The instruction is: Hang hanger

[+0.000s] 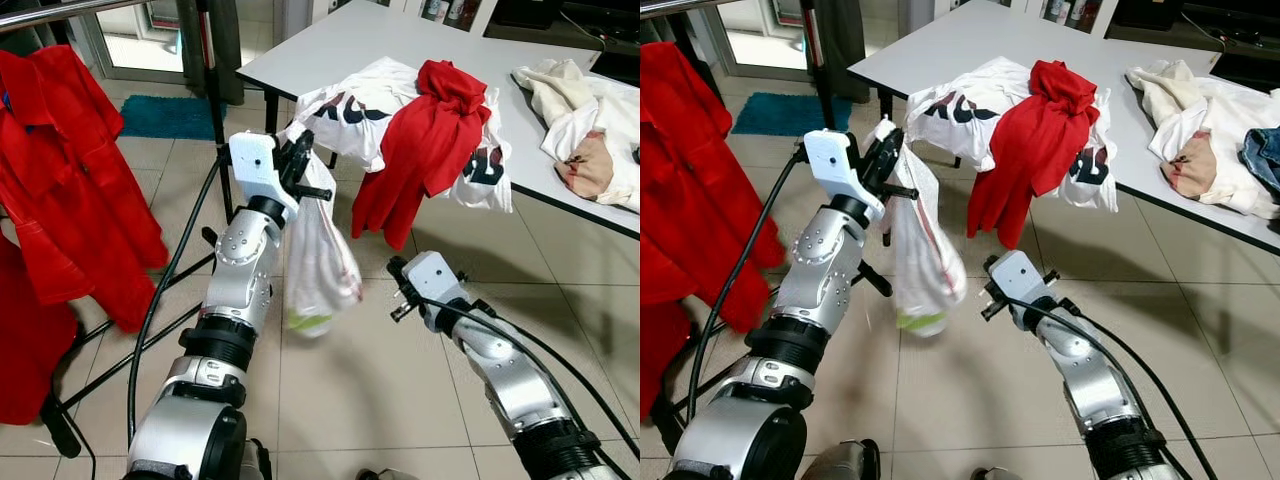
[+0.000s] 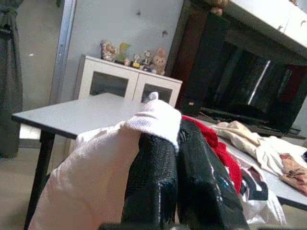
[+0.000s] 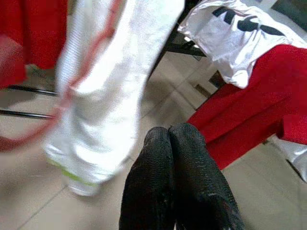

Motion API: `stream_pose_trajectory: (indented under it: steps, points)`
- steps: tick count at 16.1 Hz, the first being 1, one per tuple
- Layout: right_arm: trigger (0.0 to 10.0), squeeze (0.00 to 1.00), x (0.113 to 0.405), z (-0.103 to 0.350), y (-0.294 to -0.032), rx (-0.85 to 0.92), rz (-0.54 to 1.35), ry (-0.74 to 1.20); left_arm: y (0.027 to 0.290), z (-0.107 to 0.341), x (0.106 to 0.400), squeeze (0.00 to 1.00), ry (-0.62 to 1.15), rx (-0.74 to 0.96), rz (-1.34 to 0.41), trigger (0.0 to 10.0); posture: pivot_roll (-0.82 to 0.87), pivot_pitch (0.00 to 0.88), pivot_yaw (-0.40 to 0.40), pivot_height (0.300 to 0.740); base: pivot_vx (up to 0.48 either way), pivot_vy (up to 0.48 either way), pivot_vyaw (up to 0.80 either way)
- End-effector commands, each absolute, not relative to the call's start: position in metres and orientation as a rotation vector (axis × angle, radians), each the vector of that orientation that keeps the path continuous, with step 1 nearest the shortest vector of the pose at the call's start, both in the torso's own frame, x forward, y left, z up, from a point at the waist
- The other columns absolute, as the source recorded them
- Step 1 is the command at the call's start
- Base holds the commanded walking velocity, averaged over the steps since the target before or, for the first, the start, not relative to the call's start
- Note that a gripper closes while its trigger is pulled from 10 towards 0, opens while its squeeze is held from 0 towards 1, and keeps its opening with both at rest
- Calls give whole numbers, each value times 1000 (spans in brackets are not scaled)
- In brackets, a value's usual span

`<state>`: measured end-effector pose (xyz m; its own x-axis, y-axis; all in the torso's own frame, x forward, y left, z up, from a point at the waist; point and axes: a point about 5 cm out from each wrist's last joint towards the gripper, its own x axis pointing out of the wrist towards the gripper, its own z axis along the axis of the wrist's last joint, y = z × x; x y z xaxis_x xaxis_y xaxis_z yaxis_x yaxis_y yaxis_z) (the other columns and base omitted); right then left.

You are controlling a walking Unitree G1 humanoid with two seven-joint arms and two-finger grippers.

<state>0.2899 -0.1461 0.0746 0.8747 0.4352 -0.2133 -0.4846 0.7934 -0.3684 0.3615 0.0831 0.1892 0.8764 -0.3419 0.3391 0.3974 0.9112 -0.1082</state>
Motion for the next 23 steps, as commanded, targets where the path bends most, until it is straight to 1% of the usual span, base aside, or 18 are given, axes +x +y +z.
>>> stream_pose_trajectory:
  steps: [1,5,8,9,13,16,18,19,23]
  points:
    - [10000,0,292,76,-154,-432,452,103,75,205,361,0,-379,-161,-424,10000,57,56,-60,740,0,0,0]
    - [10000,0,286,79,-162,-376,436,73,73,209,360,0,-395,-155,-434,10000,59,58,-65,740,0,0,0]
    - [10000,0,283,101,-173,-180,373,-43,74,210,358,0,-398,-155,-433,10000,59,59,-64,740,0,0,0]
    - [10000,0,284,107,-177,-146,341,-70,76,207,358,0,-391,-157,-429,10000,57,59,-63,740,0,0,0]
    - [10000,0,286,115,-185,-114,272,-118,85,200,354,0,-374,-127,-415,10000,63,54,-56,740,0,0,0]
    - [10000,0,281,106,-175,-136,350,-74,91,207,358,0,-390,-93,-415,10000,68,51,-54,740,0,0,0]
    - [10000,0,273,91,-156,-155,501,5,89,216,362,0,-408,-68,-439,10000,70,47,-51,740,0,0,0]
    - [10000,0,270,88,-150,-162,538,14,87,219,364,0,-413,-61,-452,10000,67,45,-47,740,0,0,0]
    - [10000,0,268,84,-142,-173,569,24,81,228,367,0,-432,-59,-476,10000,62,41,-46,740,0,0,0]
